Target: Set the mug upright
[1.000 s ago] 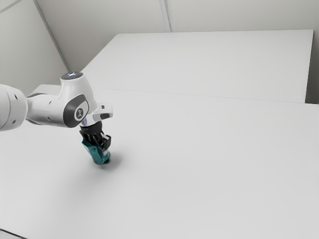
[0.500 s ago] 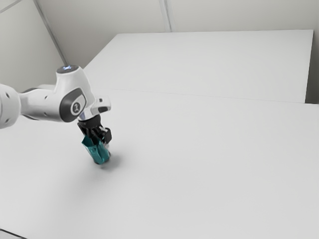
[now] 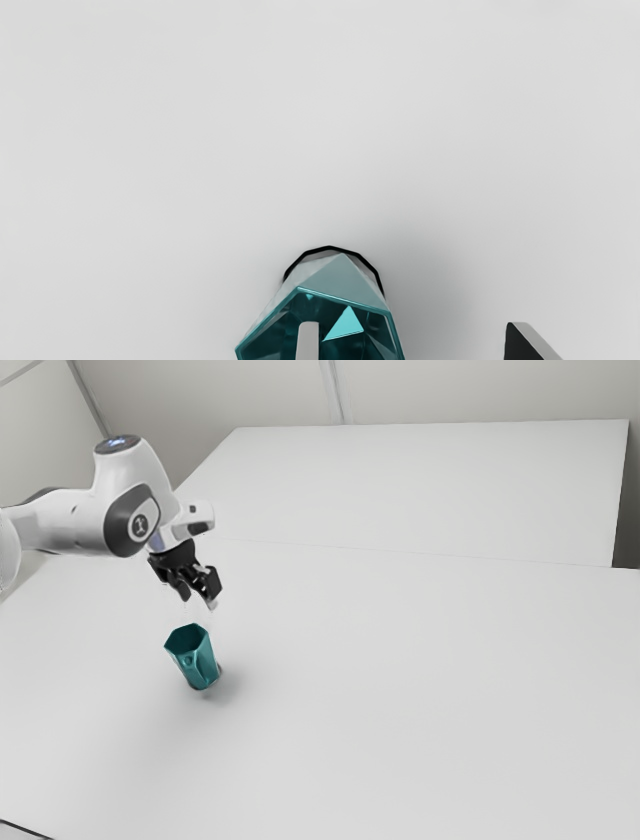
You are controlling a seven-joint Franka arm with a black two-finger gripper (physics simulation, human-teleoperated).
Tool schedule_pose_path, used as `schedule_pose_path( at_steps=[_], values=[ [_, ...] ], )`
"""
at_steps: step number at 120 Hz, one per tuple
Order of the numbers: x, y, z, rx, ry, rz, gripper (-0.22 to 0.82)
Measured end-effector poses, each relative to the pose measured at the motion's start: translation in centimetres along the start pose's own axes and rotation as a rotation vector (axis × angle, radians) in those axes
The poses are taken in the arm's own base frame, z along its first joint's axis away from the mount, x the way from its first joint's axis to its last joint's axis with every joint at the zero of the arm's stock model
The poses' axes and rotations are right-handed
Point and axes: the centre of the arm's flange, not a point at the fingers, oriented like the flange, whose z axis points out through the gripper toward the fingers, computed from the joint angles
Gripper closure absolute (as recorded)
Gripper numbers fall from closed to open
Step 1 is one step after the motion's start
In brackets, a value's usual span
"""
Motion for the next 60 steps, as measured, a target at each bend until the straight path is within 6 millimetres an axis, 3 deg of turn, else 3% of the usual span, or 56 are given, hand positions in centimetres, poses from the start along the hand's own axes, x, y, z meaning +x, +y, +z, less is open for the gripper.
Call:
schedule_pose_path(
  at_steps=[15,31,46,60],
  values=[
    [3.7,-0.1,-3.2,-0.008,0.011,-0.015,0.12],
    [7.6,1.6,-6.6,-0.021,0.017,-0.001,0.07],
    [9.5,1.9,-7.6,-0.045,-0.008,-0.014,0.04],
    [9.8,1.7,-8.8,-0.074,-0.035,-0.025,0.02]
  ],
)
